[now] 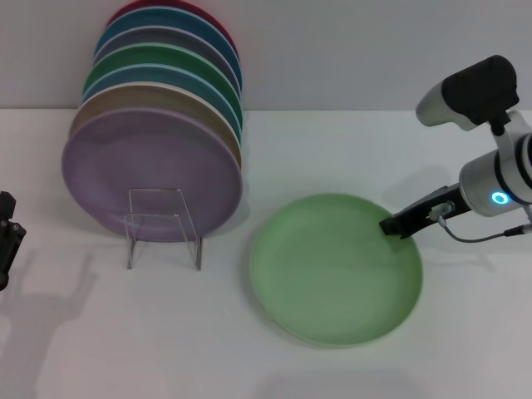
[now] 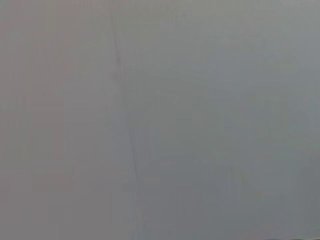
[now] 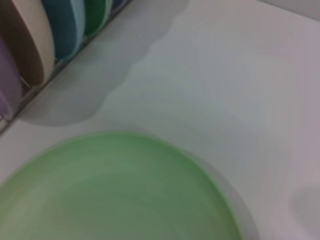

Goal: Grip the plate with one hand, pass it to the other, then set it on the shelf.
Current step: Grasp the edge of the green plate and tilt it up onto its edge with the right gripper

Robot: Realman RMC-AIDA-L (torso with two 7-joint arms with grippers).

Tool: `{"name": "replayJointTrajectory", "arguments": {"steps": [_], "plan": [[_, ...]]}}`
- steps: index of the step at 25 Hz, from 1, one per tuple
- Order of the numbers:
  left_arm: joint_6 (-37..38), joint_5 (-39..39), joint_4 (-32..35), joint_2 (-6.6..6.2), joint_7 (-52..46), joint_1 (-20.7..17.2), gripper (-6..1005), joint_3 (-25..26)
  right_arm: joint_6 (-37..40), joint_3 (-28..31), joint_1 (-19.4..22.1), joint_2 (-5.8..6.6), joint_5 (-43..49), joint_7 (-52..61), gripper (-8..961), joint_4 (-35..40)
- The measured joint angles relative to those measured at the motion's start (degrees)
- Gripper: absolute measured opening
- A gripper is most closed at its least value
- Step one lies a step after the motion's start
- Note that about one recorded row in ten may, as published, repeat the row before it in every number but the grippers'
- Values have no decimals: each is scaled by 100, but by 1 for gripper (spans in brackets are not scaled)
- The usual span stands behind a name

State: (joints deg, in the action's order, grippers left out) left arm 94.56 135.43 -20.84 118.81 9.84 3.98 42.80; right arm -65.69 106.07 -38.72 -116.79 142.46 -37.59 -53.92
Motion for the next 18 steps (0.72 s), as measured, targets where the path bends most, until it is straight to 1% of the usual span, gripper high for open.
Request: {"name": "replayJointTrajectory", "arguments": {"steps": [4, 9, 12, 15, 17, 18], "plan": [[75, 12, -50, 4, 0, -7, 838, -31, -130, 23, 253, -17, -226, -228, 71, -366], [163, 49, -177, -14, 5, 44, 838, -146, -207, 220, 801, -140, -608, -686, 45, -1101], [117, 178, -403, -65, 9, 55, 838, -181, -224, 352, 1143, -201, -955, -1008, 38, -1453], [-246, 463, -860, -186, 11, 11, 838, -192, -201, 418, 1543, -210, -1519, -1448, 34, -1715], [-915, 712, -1485, -397, 29, -52, 838, -168, -173, 513, 1793, -212, -1944, -1825, 32, -1790], [-1426, 818, -1941, -556, 77, -111, 838, -165, -172, 586, 1915, -214, -2205, -2074, 32, -1797]]}}
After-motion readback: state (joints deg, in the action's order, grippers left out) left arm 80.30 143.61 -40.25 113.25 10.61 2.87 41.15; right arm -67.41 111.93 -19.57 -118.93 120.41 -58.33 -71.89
